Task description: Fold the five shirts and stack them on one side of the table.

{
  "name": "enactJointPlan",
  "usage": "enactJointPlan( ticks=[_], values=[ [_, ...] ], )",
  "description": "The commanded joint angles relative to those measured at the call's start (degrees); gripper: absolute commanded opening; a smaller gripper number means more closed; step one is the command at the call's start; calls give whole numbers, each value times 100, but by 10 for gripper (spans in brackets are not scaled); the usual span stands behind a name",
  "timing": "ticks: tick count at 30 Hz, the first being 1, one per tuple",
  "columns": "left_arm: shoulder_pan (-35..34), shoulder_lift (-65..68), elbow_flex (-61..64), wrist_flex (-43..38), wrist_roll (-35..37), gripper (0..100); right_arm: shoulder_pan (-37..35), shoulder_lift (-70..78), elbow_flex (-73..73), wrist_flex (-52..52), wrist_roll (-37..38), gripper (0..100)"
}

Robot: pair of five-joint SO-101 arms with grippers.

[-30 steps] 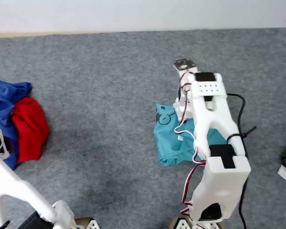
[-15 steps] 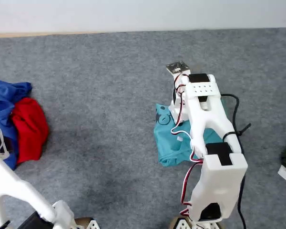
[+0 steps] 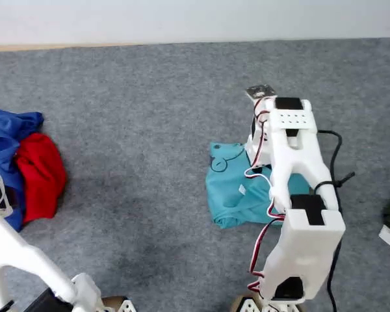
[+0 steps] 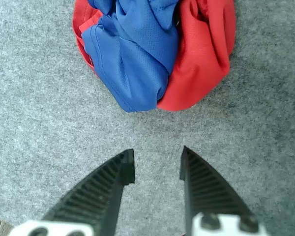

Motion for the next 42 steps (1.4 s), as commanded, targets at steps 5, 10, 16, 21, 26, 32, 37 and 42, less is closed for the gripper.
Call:
enactJointPlan(
  ticks=[5,10,16,21,26,32,37,42],
  values=[
    [53,-193,-92,-9,-26,155,268,-971,-237,848,360,39],
    [53,-193,-92,-9,-26,155,321,-1156,-229,945,466,69],
    [53,-193,-92,-9,-26,155,286,-1042,-229,664,431,235],
    [44,-193,-92,-9,-26,155,277,-963,-229,725,466,165],
    [44,-193,-92,-9,-26,155,180,-971,-237,998,475,112],
    [44,-193,-92,-9,-26,155,92,-963,-229,1262,475,105],
    [26,-193,-92,-9,-26,155,198,-971,-229,1745,475,39],
    [26,-193,-92,-9,-26,155,796,-980,-229,1877,554,38]
  ],
)
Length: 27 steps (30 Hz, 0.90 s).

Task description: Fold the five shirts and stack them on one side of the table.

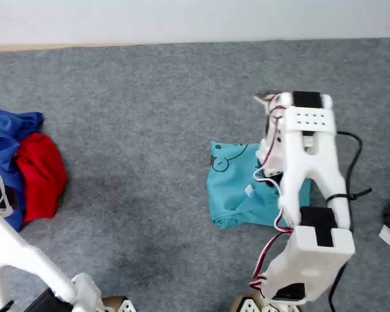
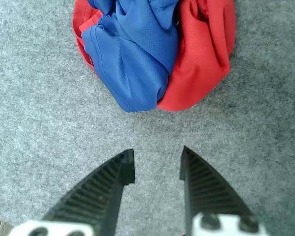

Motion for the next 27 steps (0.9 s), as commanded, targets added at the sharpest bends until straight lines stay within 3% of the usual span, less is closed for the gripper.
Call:
enactJointPlan(
  ticks=[1,6,17,27],
  values=[
    [26,-193,-92,-9,-26,155,505,-136,-229,242,246,30],
    [35,-193,-84,-88,-26,155,954,-338,-149,251,695,9],
    [53,-193,-84,-176,-26,155,963,-2308,1811,136,1837,9],
    [281,-193,-84,-176,-18,155,-321,-2774,1996,-2062,1820,9]
  ],
)
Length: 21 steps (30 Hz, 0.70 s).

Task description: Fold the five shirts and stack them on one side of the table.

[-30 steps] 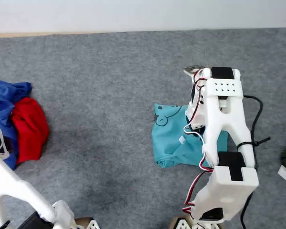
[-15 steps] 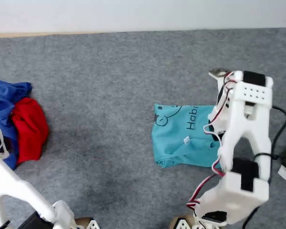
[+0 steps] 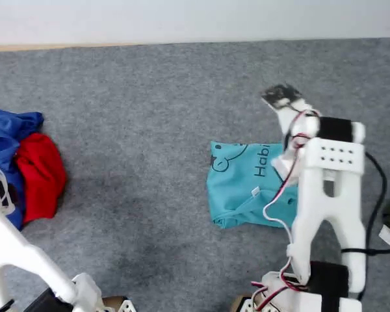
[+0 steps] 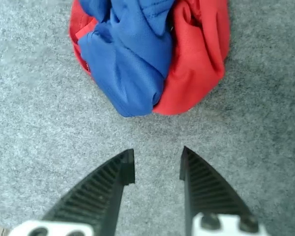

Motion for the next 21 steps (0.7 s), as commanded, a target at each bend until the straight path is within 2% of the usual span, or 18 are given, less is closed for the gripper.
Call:
enactJointPlan(
  ticks=[1,4,9,16,19,21],
  values=[
    [88,-193,-84,-114,-18,155,-549,-48,185,-734,70,9],
    [70,-193,-84,-114,-18,155,-857,453,396,-1112,-185,9],
    [44,-193,-84,-114,-18,155,-892,1420,387,-1068,-826,9],
    [44,-193,-92,-114,-26,155,-734,1288,404,207,-809,9],
    [53,-193,-92,-114,-26,155,-426,1051,431,813,-738,9],
    [70,-193,-92,-114,-26,155,-127,963,563,1103,-431,9]
  ],
)
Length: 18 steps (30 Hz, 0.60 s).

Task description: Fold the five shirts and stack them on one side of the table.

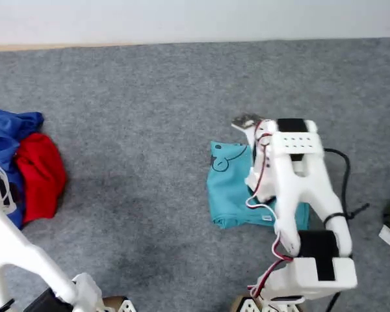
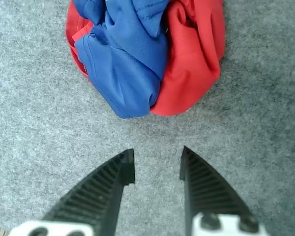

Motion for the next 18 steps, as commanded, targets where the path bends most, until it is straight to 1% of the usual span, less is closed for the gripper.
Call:
enactJointPlan(
  ticks=[1,5,7,11,18],
  values=[
    [35,-193,-92,-114,-26,155,532,-365,193,497,440,9],
    [44,-193,-92,-193,-26,155,1244,-365,369,523,818,9],
    [44,-193,-92,-193,-26,155,1420,-391,229,558,826,9],
    [44,-193,-92,-167,-26,155,1490,-848,-141,804,809,9],
    [44,-202,-92,158,-9,155,1499,-2299,141,1007,791,9]
  ],
)
